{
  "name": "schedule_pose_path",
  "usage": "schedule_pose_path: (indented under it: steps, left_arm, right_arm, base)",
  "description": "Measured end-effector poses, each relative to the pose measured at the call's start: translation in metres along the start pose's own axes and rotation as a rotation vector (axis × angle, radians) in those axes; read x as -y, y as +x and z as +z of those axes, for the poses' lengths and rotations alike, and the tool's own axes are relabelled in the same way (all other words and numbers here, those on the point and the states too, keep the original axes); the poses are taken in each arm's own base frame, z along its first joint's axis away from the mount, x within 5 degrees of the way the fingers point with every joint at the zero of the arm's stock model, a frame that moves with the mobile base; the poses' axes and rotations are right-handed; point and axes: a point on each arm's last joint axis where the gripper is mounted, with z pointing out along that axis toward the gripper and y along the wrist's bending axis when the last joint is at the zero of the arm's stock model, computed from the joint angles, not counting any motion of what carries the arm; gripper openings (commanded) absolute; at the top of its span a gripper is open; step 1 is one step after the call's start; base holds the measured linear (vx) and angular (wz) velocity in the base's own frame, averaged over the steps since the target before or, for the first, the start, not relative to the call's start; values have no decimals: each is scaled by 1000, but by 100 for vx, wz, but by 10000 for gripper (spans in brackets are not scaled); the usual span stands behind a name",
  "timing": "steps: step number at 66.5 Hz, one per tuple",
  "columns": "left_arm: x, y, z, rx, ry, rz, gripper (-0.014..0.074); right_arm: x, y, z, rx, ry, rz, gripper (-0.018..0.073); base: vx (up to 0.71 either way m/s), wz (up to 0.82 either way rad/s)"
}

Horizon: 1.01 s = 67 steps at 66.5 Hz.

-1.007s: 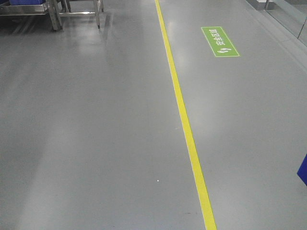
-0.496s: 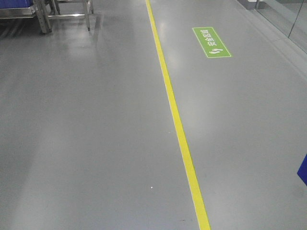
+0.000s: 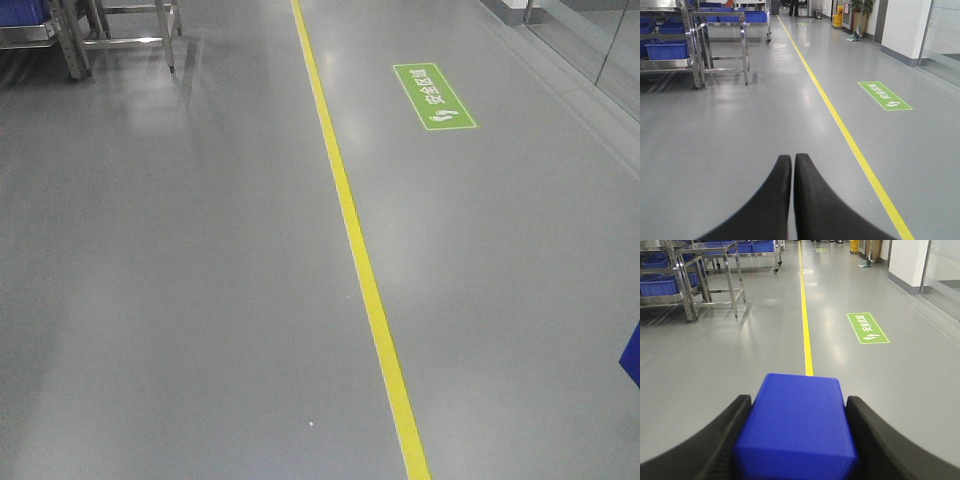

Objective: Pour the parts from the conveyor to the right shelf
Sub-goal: 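Drive along the yellow floor line carrying the blue block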

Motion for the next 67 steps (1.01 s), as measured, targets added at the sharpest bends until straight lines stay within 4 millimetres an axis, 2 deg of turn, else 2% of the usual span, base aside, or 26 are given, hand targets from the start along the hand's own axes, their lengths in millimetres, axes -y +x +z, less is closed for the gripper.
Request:
schedule_pose_path:
  steps: [33,67]
  left_arm:
    - [0,0,0,0,0,0,-6]
    - [0,0,0,0,0,0,-6]
  right_arm:
    - [0,0,0,0,0,0,-5]
    - [0,0,0,0,0,0,-5]
  base:
    - [37,11]
    - [50,0]
